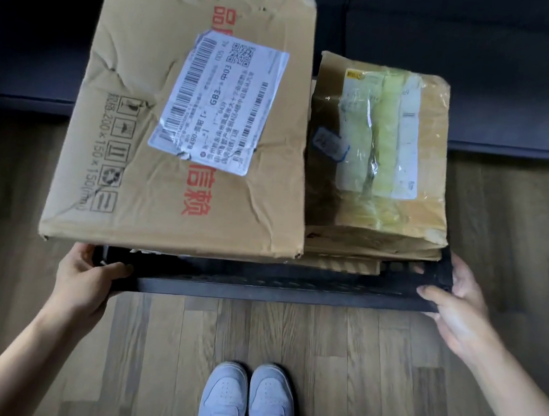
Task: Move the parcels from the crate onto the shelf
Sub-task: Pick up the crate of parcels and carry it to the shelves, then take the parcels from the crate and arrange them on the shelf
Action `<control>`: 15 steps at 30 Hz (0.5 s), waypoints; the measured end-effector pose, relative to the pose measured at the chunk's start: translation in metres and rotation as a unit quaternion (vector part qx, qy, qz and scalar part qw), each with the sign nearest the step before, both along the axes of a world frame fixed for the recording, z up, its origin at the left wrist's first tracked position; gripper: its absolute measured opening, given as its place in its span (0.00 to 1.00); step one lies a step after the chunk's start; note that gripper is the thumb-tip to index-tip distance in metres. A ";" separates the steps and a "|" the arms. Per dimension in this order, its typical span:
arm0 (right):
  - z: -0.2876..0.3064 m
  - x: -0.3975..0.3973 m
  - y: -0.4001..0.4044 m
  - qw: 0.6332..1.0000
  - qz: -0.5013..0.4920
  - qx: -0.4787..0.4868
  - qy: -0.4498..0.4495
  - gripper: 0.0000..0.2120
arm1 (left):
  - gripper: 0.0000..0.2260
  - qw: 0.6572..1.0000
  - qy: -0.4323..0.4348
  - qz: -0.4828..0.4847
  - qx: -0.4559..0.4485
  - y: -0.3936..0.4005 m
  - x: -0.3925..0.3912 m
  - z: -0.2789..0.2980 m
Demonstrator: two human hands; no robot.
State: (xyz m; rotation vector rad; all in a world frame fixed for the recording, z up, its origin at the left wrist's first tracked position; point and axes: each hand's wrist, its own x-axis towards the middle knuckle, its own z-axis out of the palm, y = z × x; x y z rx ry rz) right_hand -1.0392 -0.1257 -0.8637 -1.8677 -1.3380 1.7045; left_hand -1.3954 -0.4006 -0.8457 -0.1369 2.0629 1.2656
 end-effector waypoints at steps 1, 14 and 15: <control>0.000 0.000 0.000 1.000 -0.007 0.001 -0.006 0.36 | 0.18 1.000 0.000 -0.007 -0.002 0.000 0.001 0.000; 0.074 -0.020 -0.017 0.993 0.049 -0.053 -0.098 0.41 | 0.27 0.992 -0.087 -0.071 -0.058 -0.008 -0.025 0.073; 0.083 -0.021 -0.022 0.992 0.053 -0.049 -0.099 0.40 | 0.27 0.990 -0.091 -0.083 -0.066 -0.008 -0.030 0.087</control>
